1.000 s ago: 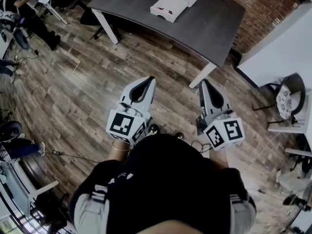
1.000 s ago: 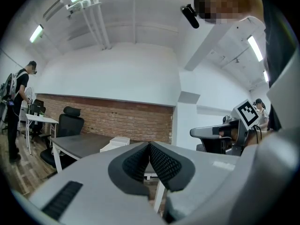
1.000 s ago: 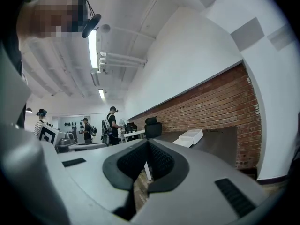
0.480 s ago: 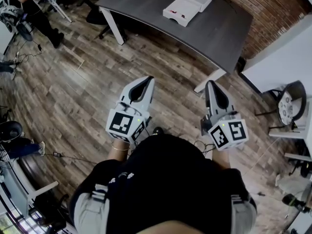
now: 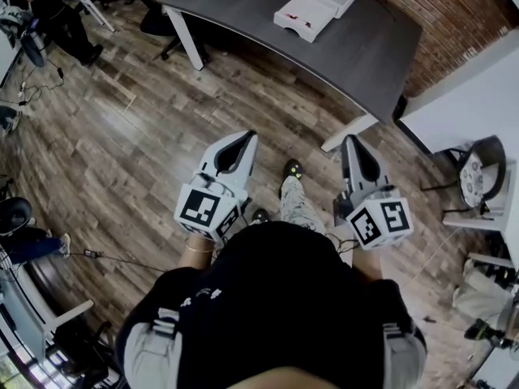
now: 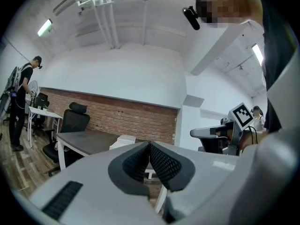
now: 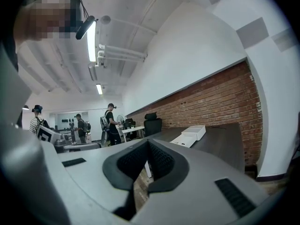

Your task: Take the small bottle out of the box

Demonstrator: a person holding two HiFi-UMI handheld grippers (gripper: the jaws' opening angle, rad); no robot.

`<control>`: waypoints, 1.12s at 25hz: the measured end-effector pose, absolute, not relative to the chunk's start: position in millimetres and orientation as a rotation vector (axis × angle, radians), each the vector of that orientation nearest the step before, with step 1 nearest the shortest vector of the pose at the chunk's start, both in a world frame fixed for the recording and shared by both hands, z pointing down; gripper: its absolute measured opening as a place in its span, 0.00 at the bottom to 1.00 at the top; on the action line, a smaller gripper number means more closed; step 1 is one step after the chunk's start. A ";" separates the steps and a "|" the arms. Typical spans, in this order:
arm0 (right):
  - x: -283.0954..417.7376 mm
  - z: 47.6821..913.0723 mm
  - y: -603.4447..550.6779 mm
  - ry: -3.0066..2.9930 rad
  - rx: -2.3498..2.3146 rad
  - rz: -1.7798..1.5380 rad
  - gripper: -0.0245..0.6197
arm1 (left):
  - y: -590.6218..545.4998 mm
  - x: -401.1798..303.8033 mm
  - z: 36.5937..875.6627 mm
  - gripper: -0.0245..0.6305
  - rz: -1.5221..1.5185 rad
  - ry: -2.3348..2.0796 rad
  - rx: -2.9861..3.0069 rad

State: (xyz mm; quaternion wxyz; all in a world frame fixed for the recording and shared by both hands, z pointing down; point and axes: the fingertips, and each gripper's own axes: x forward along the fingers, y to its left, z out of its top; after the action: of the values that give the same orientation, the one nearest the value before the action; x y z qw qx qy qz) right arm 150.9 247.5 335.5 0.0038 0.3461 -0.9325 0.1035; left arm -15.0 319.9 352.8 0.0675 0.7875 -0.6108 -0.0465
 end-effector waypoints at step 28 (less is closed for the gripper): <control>73.9 360.3 41.1 -2.956 0.921 0.459 0.04 | 141.7 -95.5 368.3 0.04 -0.078 -1.984 2.198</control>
State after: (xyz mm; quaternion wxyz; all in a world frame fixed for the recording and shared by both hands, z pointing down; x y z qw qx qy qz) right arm 73.9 41.1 360.3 0.0058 0.2942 -0.9444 0.1466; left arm -95.5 141.7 368.3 0.0897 0.7391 -0.6670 -0.0263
